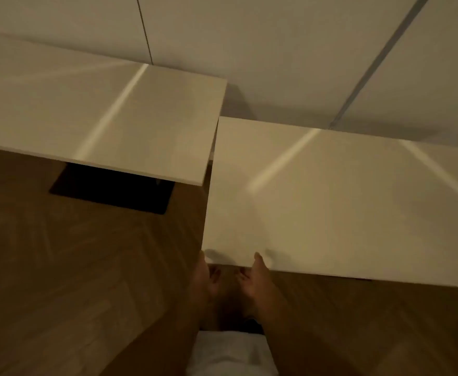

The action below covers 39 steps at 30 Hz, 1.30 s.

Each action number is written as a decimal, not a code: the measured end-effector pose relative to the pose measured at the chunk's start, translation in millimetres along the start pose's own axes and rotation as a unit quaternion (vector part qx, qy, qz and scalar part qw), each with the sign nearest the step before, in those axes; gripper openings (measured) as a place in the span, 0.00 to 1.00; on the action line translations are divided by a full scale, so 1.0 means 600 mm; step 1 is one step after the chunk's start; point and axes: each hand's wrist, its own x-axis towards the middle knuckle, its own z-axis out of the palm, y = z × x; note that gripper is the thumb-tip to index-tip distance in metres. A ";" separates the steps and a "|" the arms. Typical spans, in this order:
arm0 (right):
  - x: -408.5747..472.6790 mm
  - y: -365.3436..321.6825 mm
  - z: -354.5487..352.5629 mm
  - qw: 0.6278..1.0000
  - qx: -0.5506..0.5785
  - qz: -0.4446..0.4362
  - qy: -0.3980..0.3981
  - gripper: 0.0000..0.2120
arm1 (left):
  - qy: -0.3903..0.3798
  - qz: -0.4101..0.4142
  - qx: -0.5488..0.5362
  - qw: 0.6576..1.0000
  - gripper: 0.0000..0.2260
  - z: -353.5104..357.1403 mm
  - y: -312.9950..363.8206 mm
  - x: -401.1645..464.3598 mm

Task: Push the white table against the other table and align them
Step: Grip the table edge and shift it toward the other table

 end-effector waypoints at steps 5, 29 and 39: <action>0.019 0.032 0.018 0.998 0.054 -0.035 0.026 0.36 | -0.038 -0.030 0.022 0.999 0.18 -0.006 0.006 0.010; 0.066 -0.024 0.051 0.989 -0.054 -0.019 0.139 0.29 | 0.049 0.048 0.049 0.996 0.19 0.035 -0.003 0.077; 0.080 -0.044 0.105 0.989 -0.032 -0.029 0.144 0.27 | 0.054 0.071 0.075 0.993 0.21 0.060 0.046 0.103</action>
